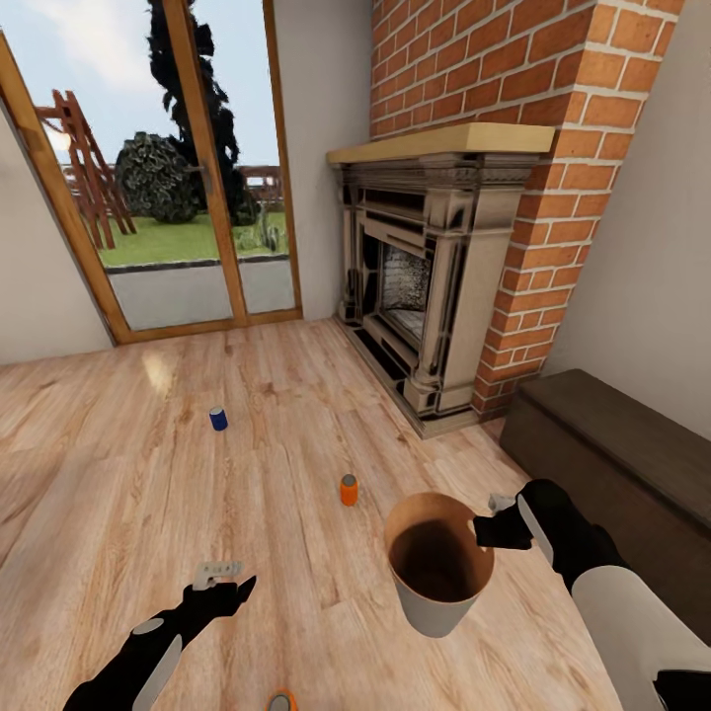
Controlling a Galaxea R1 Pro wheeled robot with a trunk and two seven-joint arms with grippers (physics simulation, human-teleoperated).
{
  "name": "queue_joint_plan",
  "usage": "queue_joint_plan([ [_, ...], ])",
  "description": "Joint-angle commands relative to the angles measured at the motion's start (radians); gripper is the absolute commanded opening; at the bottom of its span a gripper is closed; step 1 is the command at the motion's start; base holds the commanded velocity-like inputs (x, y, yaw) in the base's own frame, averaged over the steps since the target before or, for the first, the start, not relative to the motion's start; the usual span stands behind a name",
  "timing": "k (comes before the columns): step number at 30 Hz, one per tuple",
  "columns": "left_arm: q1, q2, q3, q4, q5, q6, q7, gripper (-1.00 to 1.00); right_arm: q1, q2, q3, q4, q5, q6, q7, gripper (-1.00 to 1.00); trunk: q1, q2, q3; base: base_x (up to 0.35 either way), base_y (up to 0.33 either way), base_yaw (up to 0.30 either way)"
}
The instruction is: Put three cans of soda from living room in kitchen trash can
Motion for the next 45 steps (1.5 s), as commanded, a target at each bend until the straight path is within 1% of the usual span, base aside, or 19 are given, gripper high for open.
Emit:
queue_joint_plan([
  [1,0.000,0.000,-0.001,0.001,-0.001,-0.003,0.000,1.00,0.000,0.001,-0.001,0.000,-0.029,0.004,0.005,-1.00,0.000,0.000,0.000,0.000,0.000,0.000],
  [10,0.004,-0.001,-0.001,0.001,-0.004,-0.009,0.001,1.00,0.000,0.000,-0.003,0.000,-0.028,0.004,0.003,-1.00,0.000,0.000,0.000,0.000,0.000,0.000],
  [13,0.004,-0.002,-0.001,0.008,-0.016,-0.010,0.002,1.00,0.000,0.000,-0.003,0.000,-0.028,0.004,0.003,-1.00,0.000,0.000,0.000,0.000,0.000,0.000],
  [14,0.004,-0.002,-0.001,0.019,-0.026,-0.011,0.002,1.00,0.000,0.000,-0.003,0.000,-0.028,0.004,0.003,-1.00,0.000,0.000,0.000,0.000,0.000,0.000],
  [16,0.003,-0.002,0.000,0.034,-0.039,-0.021,0.002,1.00,0.000,0.000,-0.004,0.000,-0.028,0.004,0.003,-1.00,0.000,0.000,0.000,0.000,0.000,0.000],
  [18,0.003,-0.003,0.000,0.047,-0.053,-0.049,0.001,1.00,0.000,0.000,-0.004,0.000,-0.028,0.004,0.003,-1.00,0.000,0.000,0.000,0.000,0.000,0.000],
  [29,0.003,-0.004,0.000,0.052,-0.058,-0.061,0.002,1.00,0.000,0.000,-0.005,0.000,-0.028,0.004,0.003,-1.00,0.000,0.000,0.000,0.000,0.000,0.000],
  [38,0.003,-0.005,0.000,0.052,-0.060,-0.061,0.002,1.00,-0.002,-0.002,-0.011,0.000,-0.029,0.004,0.004,-1.00,0.034,-0.063,-0.033,0.000,0.000,0.000],
  [39,0.003,-0.006,-0.001,0.062,-0.060,-0.061,0.002,1.00,-0.002,-0.002,-0.011,0.000,-0.029,0.004,0.004,-1.00,0.038,-0.070,-0.038,0.000,0.000,0.000],
  [40,0.002,-0.006,-0.015,0.106,-0.059,-0.066,0.003,1.00,-0.002,-0.002,-0.012,-0.001,-0.029,0.004,0.004,-1.00,0.042,-0.077,-0.042,0.000,0.000,0.000],
  [45,0.001,-0.007,-0.039,0.186,-0.058,-0.104,0.013,1.00,-0.001,-0.002,-0.012,-0.021,-0.029,0.004,0.004,-1.00,0.061,-0.112,-0.066,0.000,0.000,0.000],
])
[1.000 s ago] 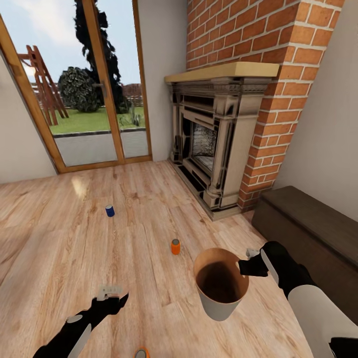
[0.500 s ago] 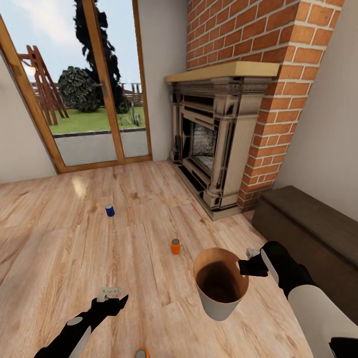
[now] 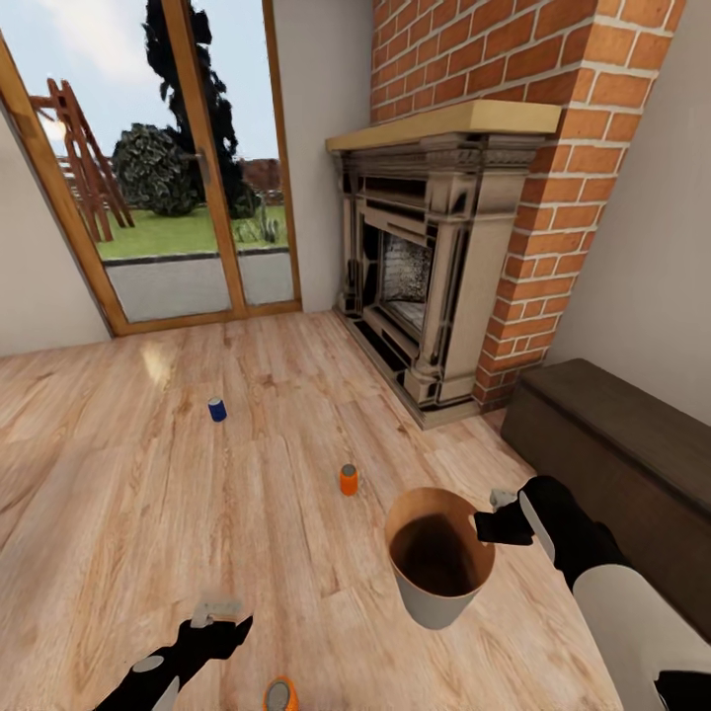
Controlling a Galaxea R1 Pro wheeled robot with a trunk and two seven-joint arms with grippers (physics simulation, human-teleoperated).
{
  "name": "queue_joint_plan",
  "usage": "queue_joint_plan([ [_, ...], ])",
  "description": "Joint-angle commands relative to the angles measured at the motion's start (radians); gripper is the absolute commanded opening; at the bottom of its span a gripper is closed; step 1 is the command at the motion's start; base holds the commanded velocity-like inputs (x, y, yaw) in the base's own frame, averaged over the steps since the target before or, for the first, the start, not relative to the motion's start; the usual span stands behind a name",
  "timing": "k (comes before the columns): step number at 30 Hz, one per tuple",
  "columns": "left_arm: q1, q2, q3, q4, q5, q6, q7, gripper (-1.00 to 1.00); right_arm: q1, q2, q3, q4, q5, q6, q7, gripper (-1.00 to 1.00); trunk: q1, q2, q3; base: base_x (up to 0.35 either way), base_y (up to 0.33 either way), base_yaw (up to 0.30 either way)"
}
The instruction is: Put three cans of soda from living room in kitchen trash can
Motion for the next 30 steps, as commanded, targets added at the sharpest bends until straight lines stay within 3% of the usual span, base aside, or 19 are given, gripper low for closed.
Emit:
queue_joint_plan([
  [1,0.000,-0.001,-0.002,0.010,0.000,-0.005,0.002,1.00,0.000,0.000,-0.001,-0.007,-0.031,0.004,0.006,-1.00,0.004,-0.007,-0.005,0.000,0.000,0.000],
  [24,-0.001,-0.034,-0.017,0.052,-0.001,-0.028,0.008,1.00,0.002,0.001,0.005,-0.039,-0.030,0.004,0.006,-1.00,0.092,-0.168,-0.113,0.000,0.000,0.000],
  [30,-0.001,-0.051,-0.085,0.052,0.001,-0.043,0.015,1.00,0.002,0.002,0.007,-0.039,-0.030,0.004,0.006,-1.00,0.115,-0.210,-0.139,0.000,0.000,0.000],
])
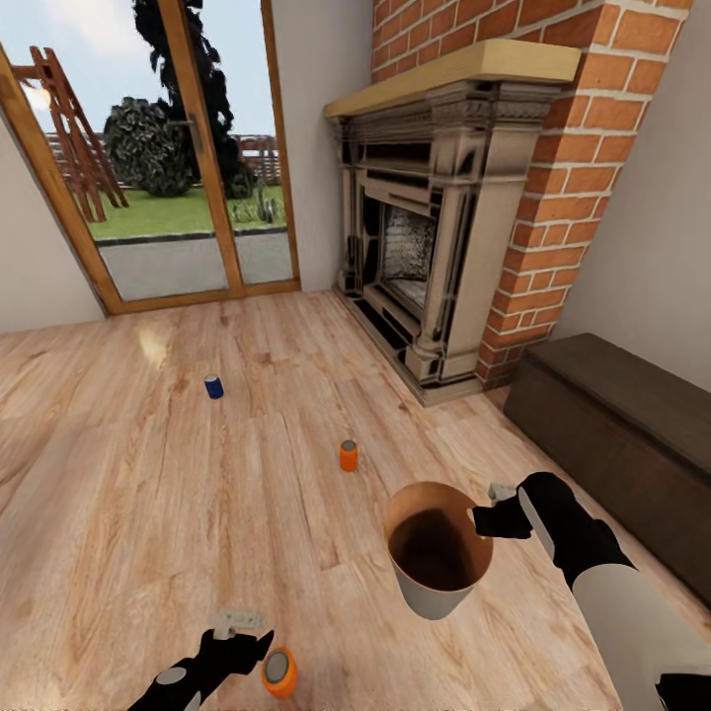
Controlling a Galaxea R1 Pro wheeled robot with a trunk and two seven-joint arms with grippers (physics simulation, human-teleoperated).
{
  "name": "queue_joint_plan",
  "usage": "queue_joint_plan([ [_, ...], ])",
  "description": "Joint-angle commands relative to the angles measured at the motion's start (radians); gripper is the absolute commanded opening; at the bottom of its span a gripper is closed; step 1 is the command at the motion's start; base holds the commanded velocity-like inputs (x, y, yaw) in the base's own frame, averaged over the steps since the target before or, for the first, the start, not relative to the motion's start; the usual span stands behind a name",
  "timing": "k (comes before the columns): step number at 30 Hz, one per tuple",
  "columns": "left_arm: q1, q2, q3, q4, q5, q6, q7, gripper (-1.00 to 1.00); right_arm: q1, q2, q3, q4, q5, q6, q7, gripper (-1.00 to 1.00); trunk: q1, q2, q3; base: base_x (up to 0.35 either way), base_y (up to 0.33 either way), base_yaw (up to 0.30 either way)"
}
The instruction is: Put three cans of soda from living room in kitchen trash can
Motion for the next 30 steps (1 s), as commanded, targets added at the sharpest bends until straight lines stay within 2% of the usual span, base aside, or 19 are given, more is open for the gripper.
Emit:
queue_joint_plan([
  [1,0.000,0.000,-0.003,0.000,0.000,-0.001,0.001,1.00,-0.001,0.000,-0.001,-0.001,-0.028,0.003,0.006,-1.00,0.004,-0.007,-0.004,0.000,0.000,0.000],
  [7,0.000,-0.002,-0.014,0.000,0.001,-0.005,0.006,1.00,-0.001,-0.001,-0.004,-0.002,-0.028,0.003,0.006,-1.00,0.027,-0.049,-0.030,0.000,0.000,0.000],
  [22,0.000,-0.001,-0.017,-0.001,0.001,-0.035,0.005,1.00,-0.001,-0.001,-0.005,-0.002,-0.028,0.003,0.006,-1.00,0.027,-0.049,-0.047,0.003,-0.007,0.000],
  [30,0.000,-0.001,-0.018,-0.002,0.002,-0.038,0.004,1.00,-0.001,-0.001,-0.004,-0.002,-0.028,0.003,0.006,-1.00,0.027,-0.049,-0.055,0.078,-0.130,0.000],
])
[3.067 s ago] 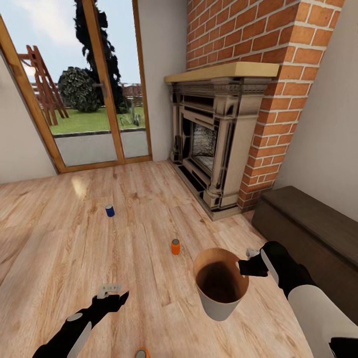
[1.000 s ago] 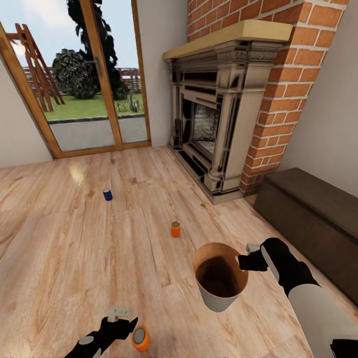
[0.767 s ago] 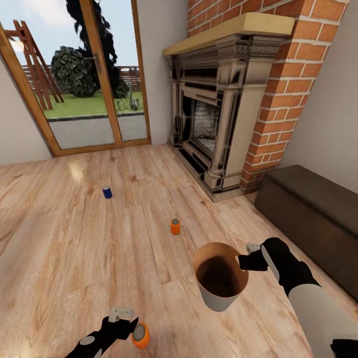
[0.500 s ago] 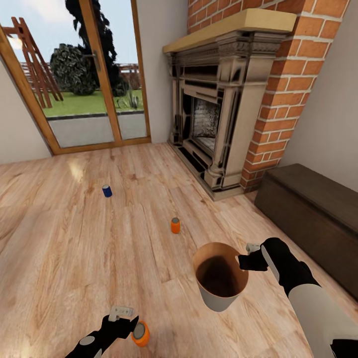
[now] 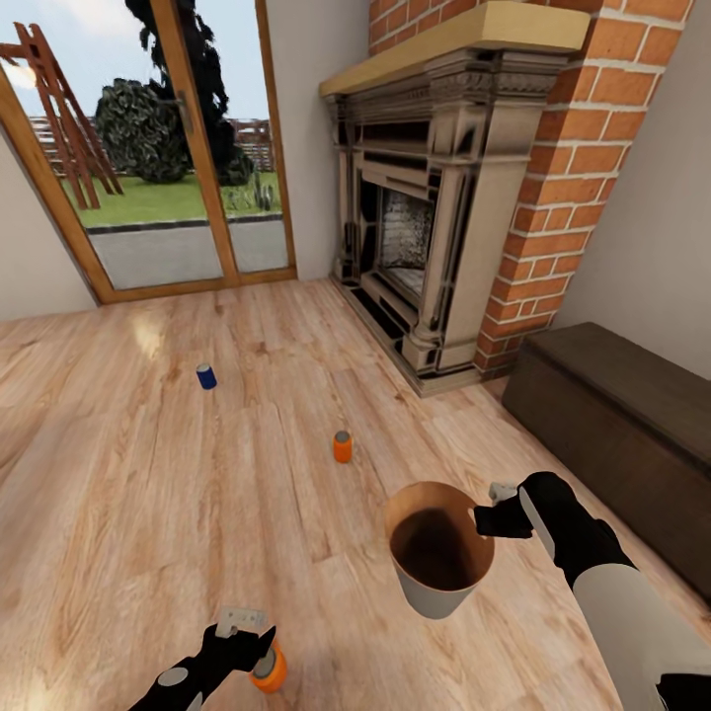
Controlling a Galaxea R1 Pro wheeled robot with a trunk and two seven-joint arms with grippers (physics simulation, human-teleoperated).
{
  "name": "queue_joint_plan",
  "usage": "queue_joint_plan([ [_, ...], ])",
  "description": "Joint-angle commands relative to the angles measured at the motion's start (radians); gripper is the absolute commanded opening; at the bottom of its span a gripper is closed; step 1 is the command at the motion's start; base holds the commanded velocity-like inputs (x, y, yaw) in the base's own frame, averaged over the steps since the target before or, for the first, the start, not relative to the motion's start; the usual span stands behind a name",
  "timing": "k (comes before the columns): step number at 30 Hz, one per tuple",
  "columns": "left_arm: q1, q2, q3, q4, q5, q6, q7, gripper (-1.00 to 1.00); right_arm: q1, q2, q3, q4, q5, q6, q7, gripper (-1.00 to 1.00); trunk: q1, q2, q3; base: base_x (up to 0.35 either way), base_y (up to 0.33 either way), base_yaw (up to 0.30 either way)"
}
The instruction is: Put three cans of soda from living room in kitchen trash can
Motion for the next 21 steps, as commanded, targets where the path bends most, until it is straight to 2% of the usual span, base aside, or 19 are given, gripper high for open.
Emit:
queue_joint_plan([
  [1,0.000,0.000,0.000,0.000,0.000,0.000,0.000,1.00,0.000,0.000,-0.001,0.000,-0.038,0.005,0.006,-1.00,0.000,0.000,-0.001,0.047,-0.046,0.000],
  [10,0.000,0.000,0.000,0.000,0.000,-0.001,0.001,1.00,0.000,0.002,0.002,0.000,-0.037,0.005,0.006,-1.00,0.000,0.000,-0.009,0.017,-0.016,0.000],
  [21,0.000,0.000,0.000,0.000,0.000,0.001,0.001,1.00,0.000,0.002,0.004,0.000,-0.036,0.005,0.006,-1.00,0.042,-0.077,-0.053,0.000,0.000,0.000],
])
